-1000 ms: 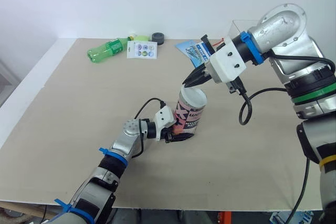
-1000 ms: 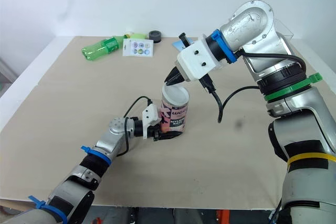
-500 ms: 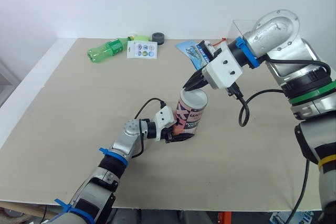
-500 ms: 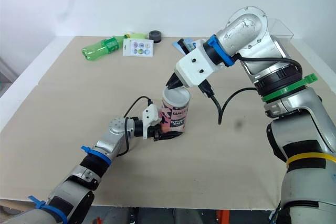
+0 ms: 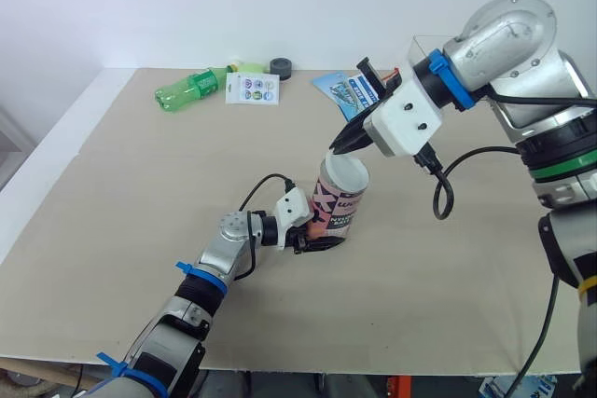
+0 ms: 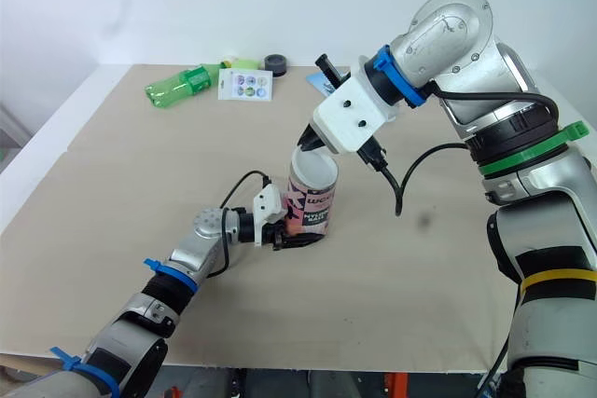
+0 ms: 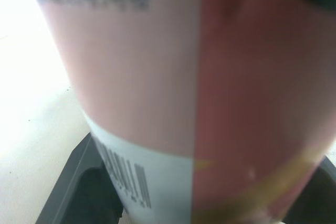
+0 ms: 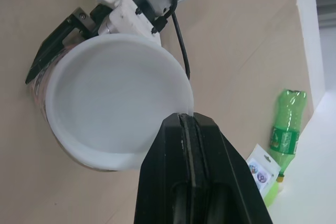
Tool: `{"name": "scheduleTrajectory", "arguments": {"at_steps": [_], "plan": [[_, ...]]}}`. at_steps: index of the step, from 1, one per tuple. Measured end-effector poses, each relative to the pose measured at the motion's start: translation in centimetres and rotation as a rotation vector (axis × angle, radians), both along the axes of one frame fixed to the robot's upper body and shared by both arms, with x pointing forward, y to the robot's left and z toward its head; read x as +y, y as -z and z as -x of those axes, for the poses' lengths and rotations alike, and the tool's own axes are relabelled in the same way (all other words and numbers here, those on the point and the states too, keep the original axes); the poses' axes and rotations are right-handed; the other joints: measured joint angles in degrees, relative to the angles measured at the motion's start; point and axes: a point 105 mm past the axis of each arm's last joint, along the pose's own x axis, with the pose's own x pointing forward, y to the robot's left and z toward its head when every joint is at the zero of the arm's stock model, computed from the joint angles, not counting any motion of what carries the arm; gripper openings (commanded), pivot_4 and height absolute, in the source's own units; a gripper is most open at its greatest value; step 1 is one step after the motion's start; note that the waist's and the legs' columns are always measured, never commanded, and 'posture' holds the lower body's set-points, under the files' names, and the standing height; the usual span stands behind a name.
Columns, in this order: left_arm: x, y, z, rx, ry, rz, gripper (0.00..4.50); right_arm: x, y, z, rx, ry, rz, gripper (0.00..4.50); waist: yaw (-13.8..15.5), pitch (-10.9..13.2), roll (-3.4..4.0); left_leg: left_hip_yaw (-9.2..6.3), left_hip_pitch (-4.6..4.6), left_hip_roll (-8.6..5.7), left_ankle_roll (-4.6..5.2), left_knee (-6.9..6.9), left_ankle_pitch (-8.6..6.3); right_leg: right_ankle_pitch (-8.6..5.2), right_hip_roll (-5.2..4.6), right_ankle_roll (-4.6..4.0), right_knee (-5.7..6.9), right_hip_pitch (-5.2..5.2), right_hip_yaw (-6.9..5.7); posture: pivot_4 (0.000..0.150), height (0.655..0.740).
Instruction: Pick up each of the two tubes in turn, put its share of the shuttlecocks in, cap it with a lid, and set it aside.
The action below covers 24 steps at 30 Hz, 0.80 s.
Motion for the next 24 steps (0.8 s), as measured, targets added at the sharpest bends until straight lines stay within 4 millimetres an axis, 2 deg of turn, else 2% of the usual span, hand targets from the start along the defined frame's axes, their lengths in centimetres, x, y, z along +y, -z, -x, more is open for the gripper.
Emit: {"name": "scheduleTrajectory", "arguments": {"at_steps": [10,23,24], "plan": [[-0.1,-0.1,0.0,0.0,0.001,0.001,2.78,-0.4,1.0,-1.3,-0.009,0.033,0.036,0.06,0.03,0.0,0.0,0.0,0.0,-0.01,0.0,0.02,0.01,0.02,0.0,0.01,0.0,0.02,0.0,0.15,0.74],[-0.1,-0.2,0.1,-0.007,0.001,0.002,2.78,-0.4,1.3,-1.2,0.0,0.017,0.034,0.06,0.01,0.0,0.0,-0.01,0.01,-0.01,0.0,-0.02,0.0,-0.02,0.0,0.0,0.0,0.02,0.0,0.15,0.74],[-0.1,-0.2,0.1,-0.007,0.001,0.001,2.78,-0.5,1.4,-1.2,0.01,0.024,0.033,0.69,0.01,0.0,0.01,-0.01,0.01,-0.01,0.0,-0.02,0.0,-0.02,0.0,0.0,0.0,0.02,0.0,0.15,0.74]]}}
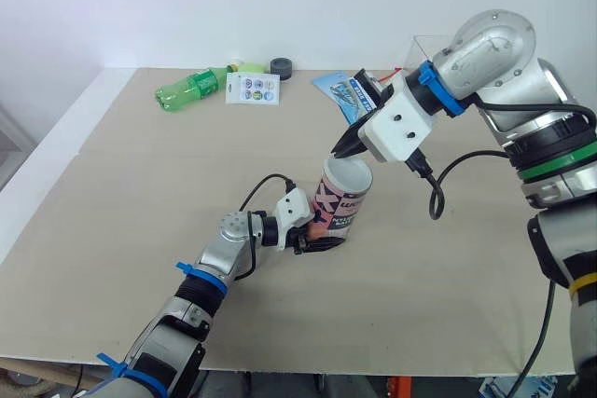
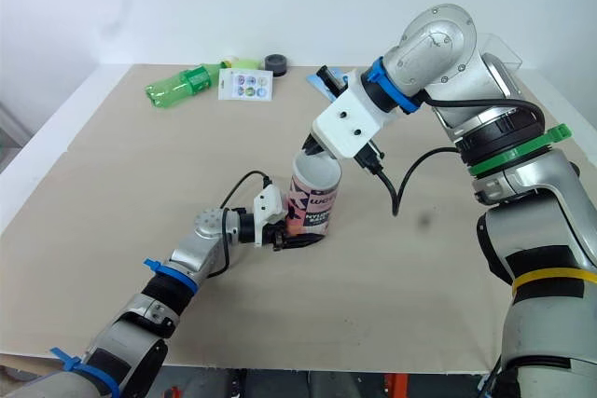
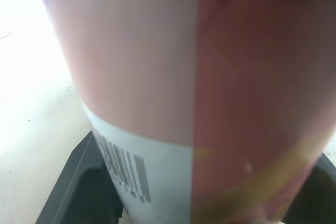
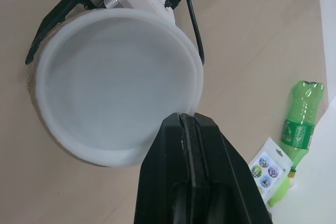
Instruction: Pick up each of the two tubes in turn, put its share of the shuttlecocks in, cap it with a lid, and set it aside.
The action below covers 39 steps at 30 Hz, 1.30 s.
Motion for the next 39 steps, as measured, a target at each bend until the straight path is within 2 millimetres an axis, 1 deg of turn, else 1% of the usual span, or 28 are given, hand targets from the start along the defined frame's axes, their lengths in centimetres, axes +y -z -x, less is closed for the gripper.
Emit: {"name": "scheduleTrajectory", "arguments": {"at_steps": [1,3,4,12,14,15,18,20,21,24,25,26,27,29,30,31,32,33,34,35,36,39], "plan": [[0.0,0.0,0.0,0.001,0.0,0.0,2.78,-0.1,0.2,0.0,0.01,0.008,0.006,0.95,0.0,0.0,0.0,0.0,0.0,0.0,0.0,0.0,0.0,0.0,0.0,0.0,0.0,0.0,0.0,0.15,0.74],[0.1,0.0,0.0,0.003,-0.003,0.001,2.78,-0.3,0.2,0.0,0.024,0.023,0.003,1.79,-0.01,0.0,0.0,0.0,0.01,0.0,0.0,0.0,0.0,0.0,0.0,0.0,0.0,0.0,0.0,0.15,0.74],[0.1,0.0,0.0,0.004,-0.003,0.002,2.78,-0.3,0.2,0.0,0.029,0.024,-0.003,2.0,-0.02,0.0,0.0,0.0,0.01,0.01,0.0,0.0,0.0,0.0,0.01,-0.01,0.0,0.0,0.0,0.15,0.74],[0.2,0.0,-0.1,0.006,-0.008,0.005,2.78,-1.1,0.2,0.2,0.13,0.087,-0.074,2.0,-0.1,0.0,0.0,0.02,0.03,0.03,0.0,0.0,0.0,0.02,0.01,-0.04,0.0,0.0,0.0,0.15,0.74],[0.2,0.0,-0.1,0.005,-0.008,0.006,2.78,-1.6,-0.4,0.2,0.187,0.144,-0.143,2.0,-0.1,0.0,0.0,0.02,0.02,0.03,0.0,0.0,0.0,0.02,0.01,-0.04,0.0,-0.01,0.0,0.15,0.74],[0.2,0.0,-0.1,0.005,-0.008,0.006,2.78,-1.7,-0.5,0.2,0.191,0.15,-0.15,2.0,-0.1,0.0,0.0,0.02,0.02,0.03,0.0,0.0,0.0,0.02,0.01,-0.04,0.0,-0.02,0.0,0.15,0.74],[0.3,0.0,-0.1,0.007,-0.01,0.009,2.78,-2.4,-1.7,0.2,0.289,0.212,-0.297,2.0,-0.1,0.0,-0.01,0.01,0.01,0.05,0.0,0.0,0.0,0.03,0.02,-0.04,0.0,-0.01,-0.01,0.15,0.74],[0.3,0.0,-0.2,0.007,-0.011,0.011,2.78,-2.6,-1.9,0.2,0.318,0.226,-0.333,2.0,-0.11,0.0,-0.02,0.01,0.01,0.06,0.0,0.01,0.0,0.03,0.03,-0.05,0.0,-0.01,-0.01,0.15,0.74],[0.3,0.0,-0.2,0.008,-0.012,0.012,2.78,-3.0,-1.8,0.6,0.399,0.244,-0.41,2.0,-0.11,-0.01,-0.03,-0.01,0.02,0.06,0.0,0.0,0.0,0.03,0.04,-0.05,0.0,-0.01,-0.02,0.15,0.74],[0.5,0.0,-0.1,0.002,-0.011,0.01,2.78,-3.3,-1.0,1.1,0.541,0.28,-0.496,2.0,-0.11,-0.01,-0.05,-0.02,-0.02,0.08,0.0,0.0,0.0,0.02,0.06,-0.06,0.01,-0.03,-0.04,0.15,0.74],[0.7,0.0,-0.2,0.0,-0.012,0.006,2.78,-3.0,-1.2,1.7,0.596,0.274,-0.548,2.0,-0.26,-0.02,0.01,-0.02,-0.01,0.09,0.0,-0.01,0.0,0.03,0.09,-0.07,0.04,-0.06,-0.03,0.15,0.74],[0.7,0.0,-0.2,0.0,-0.013,0.006,2.78,-2.8,-1.4,1.8,0.601,0.266,-0.555,2.0,-0.29,-0.02,0.02,-0.01,0.0,0.1,0.0,-0.01,0.0,0.04,0.09,-0.07,0.04,-0.06,-0.03,0.15,0.74],[0.8,0.0,-0.2,0.0,-0.015,0.004,2.78,-2.2,-2.0,2.3,0.622,0.246,-0.598,2.0,-0.31,-0.03,0.03,-0.04,0.01,0.15,0.0,-0.01,0.0,0.05,0.17,-0.09,0.04,-0.06,-0.05,0.15,0.74],[0.8,0.1,-0.2,0.0,-0.016,0.003,2.78,-1.3,-2.4,2.9,0.644,0.22,-0.628,2.0,-0.33,-0.03,0.04,-0.05,0.02,0.18,0.0,0.0,0.0,0.06,0.2,-0.11,0.05,-0.06,-0.07,0.15,0.74],[0.8,0.1,-0.2,0.0,-0.016,0.003,2.78,-0.9,-2.0,3.0,0.657,0.218,-0.632,1.76,-0.33,-0.04,0.02,-0.06,0.01,0.18,0.0,0.0,0.0,0.06,0.21,-0.11,0.04,-0.06,-0.09,0.15,0.74],[0.8,0.1,-0.2,-0.001,-0.015,0.002,2.78,-0.7,-1.7,3.1,0.671,0.22,-0.633,1.76,-0.32,-0.04,0.01,-0.06,0.0,0.18,0.0,0.01,0.0,0.06,0.2,-0.11,0.04,-0.06,-0.09,0.15,0.74],[0.8,0.0,-0.2,-0.001,-0.014,0.002,2.78,-0.5,-1.3,2.9,0.685,0.229,-0.638,1.35,-0.32,-0.04,0.01,-0.05,0.0,0.17,0.0,0.01,0.0,0.06,0.2,-0.11,0.04,-0.06,-0.08,0.15,0.74],[0.7,0.0,-0.2,-0.002,-0.013,0.003,2.78,-0.5,-0.8,2.8,0.703,0.246,-0.643,1.17,-0.32,-0.04,0.01,-0.04,-0.05,0.15,0.0,0.01,0.0,0.06,0.18,-0.09,0.04,-0.11,-0.07,0.15,0.74],[0.7,0.0,-0.2,-0.002,-0.012,0.003,2.78,-0.4,-0.5,2.6,0.71,0.259,-0.647,0.65,-0.32,-0.04,0.01,-0.04,-0.05,0.15,0.0,0.01,0.0,0.06,0.18,-0.09,0.04,-0.11,-0.07,0.15,0.74],[0.7,0.0,-0.2,-0.003,-0.012,0.003,2.78,-0.3,-0.2,2.4,0.709,0.273,-0.65,0.33,-0.32,-0.04,0.01,-0.04,-0.05,0.15,0.0,0.01,0.0,0.06,0.18,-0.09,0.04,-0.11,-0.07,0.15,0.74],[0.7,0.0,-0.2,-0.003,-0.013,0.003,2.78,-0.3,-0.2,2.3,0.707,0.275,-0.65,0.15,-0.32,-0.04,0.01,-0.04,-0.05,0.15,0.0,0.01,0.0,0.06,0.19,-0.09,0.04,-0.11,-0.08,0.15,0.74],[0.8,0.0,-0.2,-0.002,-0.014,0.004,2.78,-0.2,0.0,2.1,0.702,0.285,-0.647,0.15,-0.32,-0.04,0.01,-0.05,-0.05,0.16,0.0,0.01,0.0,0.07,0.19,-0.08,0.04,-0.11,-0.08,0.15,0.74]]}}
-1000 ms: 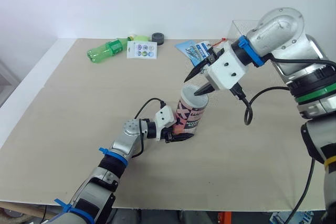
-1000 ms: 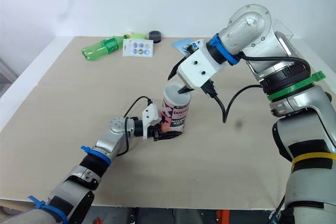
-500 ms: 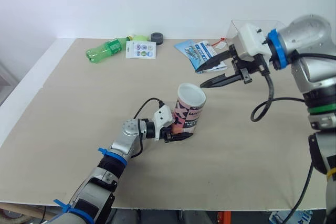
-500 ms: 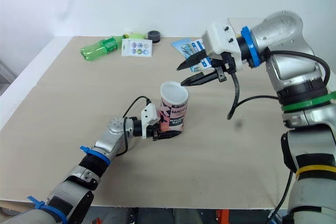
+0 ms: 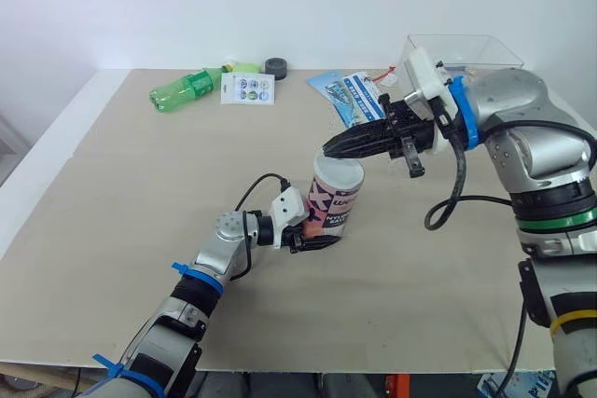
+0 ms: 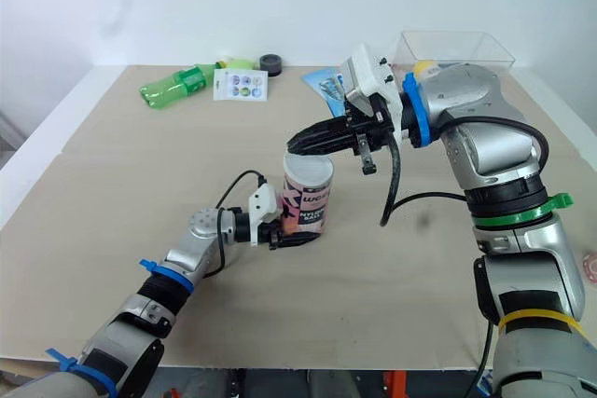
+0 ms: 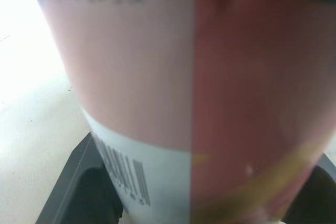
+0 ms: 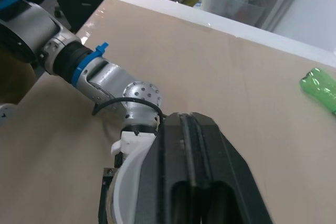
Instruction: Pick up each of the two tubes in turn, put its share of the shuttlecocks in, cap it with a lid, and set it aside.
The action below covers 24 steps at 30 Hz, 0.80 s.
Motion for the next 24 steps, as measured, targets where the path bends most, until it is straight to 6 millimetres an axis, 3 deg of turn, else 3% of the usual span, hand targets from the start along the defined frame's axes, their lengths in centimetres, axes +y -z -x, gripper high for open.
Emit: {"name": "scheduleTrajectory", "arguments": {"at_steps": [16,24], "plan": [[0.0,0.0,0.1,-0.004,-0.008,0.006,2.78,-0.4,1.9,-1.2,0.038,0.012,0.067,0.15,0.0,0.0,0.0,0.0,-0.01,0.0,-0.01,-0.01,0.0,-0.01,0.01,0.0,0.0,-0.01,-0.01,0.15,0.74],[0.1,0.1,0.0,-0.002,-0.02,0.007,2.78,-0.3,2.8,-1.4,-0.024,-0.007,0.146,0.15,0.0,-0.01,0.01,0.0,0.03,0.01,-0.01,-0.02,-0.01,-0.02,0.02,0.01,0.0,0.01,-0.01,0.15,0.74]]}}
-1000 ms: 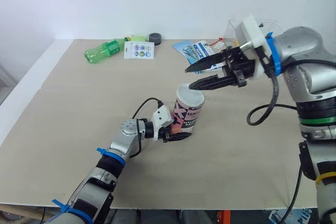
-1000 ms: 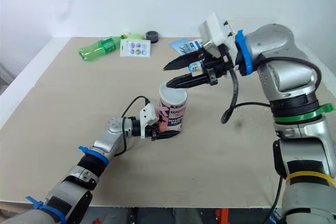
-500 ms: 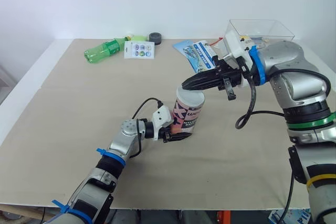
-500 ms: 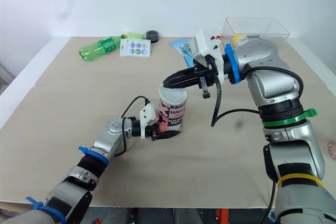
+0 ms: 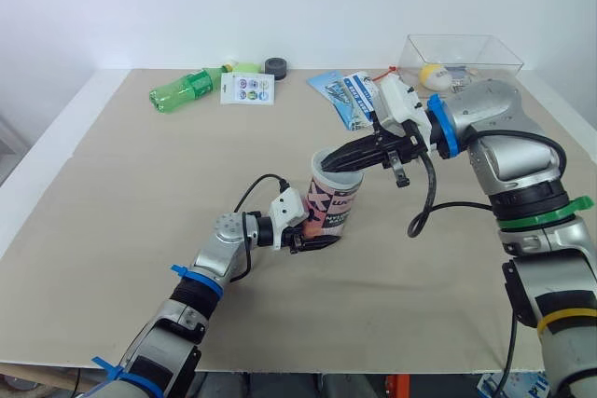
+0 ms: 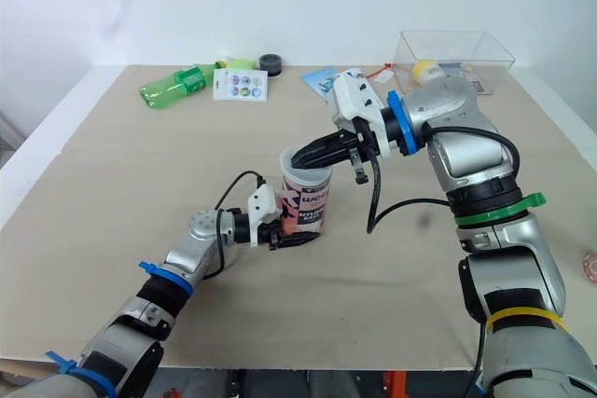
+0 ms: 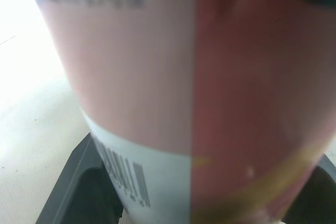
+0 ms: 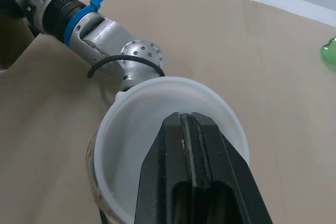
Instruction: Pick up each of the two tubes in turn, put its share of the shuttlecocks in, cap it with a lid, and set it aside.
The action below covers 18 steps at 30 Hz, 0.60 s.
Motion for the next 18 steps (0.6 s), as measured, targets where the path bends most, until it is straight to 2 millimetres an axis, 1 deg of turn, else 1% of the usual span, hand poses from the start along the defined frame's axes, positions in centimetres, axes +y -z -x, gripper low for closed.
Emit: {"name": "scheduleTrajectory", "arguments": {"at_steps": [8,18], "plan": [[0.05,0.1,-0.04,0.005,-0.004,-0.004,2.78,-0.04,0.83,0.0,-0.063,-0.026,0.088,0.15,-0.03,-0.07,0.04,0.01,0.09,0.01,0.0,-0.01,0.0,-0.01,0.0,-0.02,0.0,0.07,0.0,0.15,0.74],[0.1,0.15,-0.04,0.007,-0.005,-0.004,2.78,0.08,0.76,0.06,-0.053,-0.029,0.081,0.15,-0.07,-0.09,0.04,0.01,0.1,0.02,0.0,-0.02,0.0,-0.01,0.0,-0.03,0.0,0.07,0.0,0.15,0.74]]}}
